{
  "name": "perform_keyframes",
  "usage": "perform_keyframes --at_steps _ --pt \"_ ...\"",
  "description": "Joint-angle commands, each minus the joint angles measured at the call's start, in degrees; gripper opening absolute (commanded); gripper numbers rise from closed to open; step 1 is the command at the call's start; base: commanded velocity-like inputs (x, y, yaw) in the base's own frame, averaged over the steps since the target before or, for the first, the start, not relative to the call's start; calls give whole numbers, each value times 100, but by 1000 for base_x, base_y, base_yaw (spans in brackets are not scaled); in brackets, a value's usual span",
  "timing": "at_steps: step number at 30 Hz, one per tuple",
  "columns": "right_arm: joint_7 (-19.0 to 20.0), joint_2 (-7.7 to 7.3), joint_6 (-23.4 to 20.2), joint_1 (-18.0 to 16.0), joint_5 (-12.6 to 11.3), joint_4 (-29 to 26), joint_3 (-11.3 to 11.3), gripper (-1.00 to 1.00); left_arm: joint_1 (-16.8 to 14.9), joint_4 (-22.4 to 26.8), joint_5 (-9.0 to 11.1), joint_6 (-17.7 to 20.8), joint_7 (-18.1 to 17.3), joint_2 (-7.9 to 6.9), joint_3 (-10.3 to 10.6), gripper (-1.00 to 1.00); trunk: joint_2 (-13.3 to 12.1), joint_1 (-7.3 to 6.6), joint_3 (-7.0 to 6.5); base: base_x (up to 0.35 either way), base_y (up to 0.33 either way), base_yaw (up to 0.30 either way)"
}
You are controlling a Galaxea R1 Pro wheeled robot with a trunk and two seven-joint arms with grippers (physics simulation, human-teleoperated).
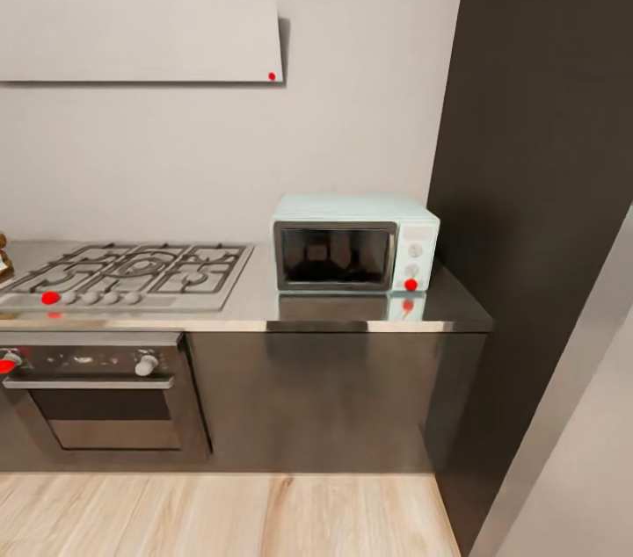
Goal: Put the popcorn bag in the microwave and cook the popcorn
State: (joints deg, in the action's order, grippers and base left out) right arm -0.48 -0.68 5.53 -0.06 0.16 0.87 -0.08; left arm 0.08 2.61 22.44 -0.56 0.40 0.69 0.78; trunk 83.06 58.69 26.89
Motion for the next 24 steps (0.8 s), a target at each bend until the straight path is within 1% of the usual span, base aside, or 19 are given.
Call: perform_keyframes --at_steps 1,5,17,24 --pt "-5 -1 33 -3 2 9 -1 100 1 5 33 -6 4 -1 10 100 2 3 4 297 0 0" --pt "-5 -13 32 -3 -6 9 -1 100 1 9 33 -6 4 -7 10 100 2 3 4 80 0 0" --pt "-3 -12 18 -3 0 9 -1 100 1 8 41 -14 3 -9 2 100 2 3 4 3 0 0" --pt "-5 -11 27 -3 2 9 -1 100 1 8 40 -14 4 -8 10 100 2 3 4 240 0 0"
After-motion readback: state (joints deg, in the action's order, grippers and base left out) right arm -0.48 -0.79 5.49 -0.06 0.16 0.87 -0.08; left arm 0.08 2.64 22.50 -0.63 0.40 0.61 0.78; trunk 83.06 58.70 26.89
